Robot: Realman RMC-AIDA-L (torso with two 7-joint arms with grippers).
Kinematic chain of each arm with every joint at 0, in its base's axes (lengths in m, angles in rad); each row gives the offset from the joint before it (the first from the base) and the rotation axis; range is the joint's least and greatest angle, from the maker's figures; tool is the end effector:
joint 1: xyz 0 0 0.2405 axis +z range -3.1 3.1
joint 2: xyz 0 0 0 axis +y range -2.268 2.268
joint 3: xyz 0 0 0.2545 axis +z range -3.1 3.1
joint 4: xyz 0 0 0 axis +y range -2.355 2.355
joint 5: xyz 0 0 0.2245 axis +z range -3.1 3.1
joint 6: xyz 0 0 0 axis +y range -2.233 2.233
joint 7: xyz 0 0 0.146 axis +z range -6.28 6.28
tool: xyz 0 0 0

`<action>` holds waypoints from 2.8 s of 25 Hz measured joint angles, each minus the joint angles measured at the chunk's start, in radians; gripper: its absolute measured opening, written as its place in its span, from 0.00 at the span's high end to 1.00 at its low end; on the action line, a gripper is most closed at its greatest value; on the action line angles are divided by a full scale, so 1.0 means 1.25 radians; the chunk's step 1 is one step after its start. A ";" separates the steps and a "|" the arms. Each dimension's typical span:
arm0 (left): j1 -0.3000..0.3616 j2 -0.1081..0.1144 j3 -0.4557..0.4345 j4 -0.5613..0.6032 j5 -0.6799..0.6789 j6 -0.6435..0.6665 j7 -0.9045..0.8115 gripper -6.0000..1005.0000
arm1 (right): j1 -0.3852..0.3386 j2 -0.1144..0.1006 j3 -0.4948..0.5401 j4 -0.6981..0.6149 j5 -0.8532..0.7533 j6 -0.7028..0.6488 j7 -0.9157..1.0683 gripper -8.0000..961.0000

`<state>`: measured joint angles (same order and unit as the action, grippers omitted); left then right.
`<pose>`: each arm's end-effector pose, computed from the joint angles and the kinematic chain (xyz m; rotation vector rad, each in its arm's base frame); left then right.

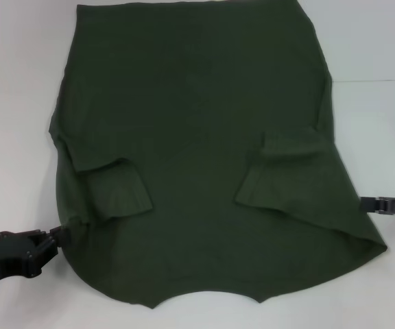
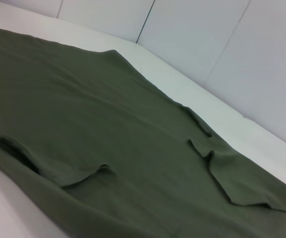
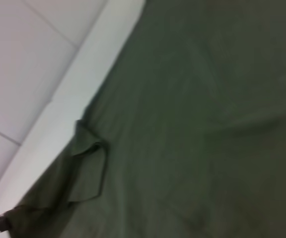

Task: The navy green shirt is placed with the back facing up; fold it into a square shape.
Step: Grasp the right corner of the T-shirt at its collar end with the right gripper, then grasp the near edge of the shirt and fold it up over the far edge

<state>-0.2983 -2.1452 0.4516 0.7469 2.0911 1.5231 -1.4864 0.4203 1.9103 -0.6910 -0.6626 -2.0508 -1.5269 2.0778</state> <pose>-0.3532 0.2752 0.0154 -2.3496 -1.0797 -0.6778 0.3434 0.3248 0.0682 -2.3065 1.6050 0.5785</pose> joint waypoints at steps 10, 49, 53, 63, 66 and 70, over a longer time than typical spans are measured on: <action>-0.001 -0.001 0.001 0.000 0.000 0.000 0.000 0.95 | -0.018 0.001 0.062 -0.010 -0.098 0.002 0.030 0.06; -0.010 -0.002 -0.002 -0.001 0.000 -0.012 0.001 0.95 | 0.014 0.025 0.085 0.033 -0.175 0.034 0.057 0.43; -0.009 -0.002 -0.002 -0.001 0.000 -0.012 0.003 0.95 | 0.014 0.025 0.081 0.033 -0.176 0.044 0.063 0.62; -0.008 -0.002 -0.002 -0.001 -0.001 -0.012 0.006 0.95 | 0.019 0.030 0.080 0.051 -0.191 0.068 0.061 0.93; -0.008 -0.002 -0.007 -0.002 -0.002 -0.007 0.001 0.95 | 0.014 0.030 0.091 0.049 -0.182 0.059 0.040 0.96; -0.011 0.004 -0.053 -0.007 -0.003 0.042 -0.037 0.95 | 0.006 0.032 0.132 0.050 -0.170 0.026 -0.017 0.97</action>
<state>-0.3126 -2.1407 0.3854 0.7388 2.0868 1.5757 -1.5323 0.4280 1.9502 -0.5260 -0.6000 -2.2629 -1.4939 2.0565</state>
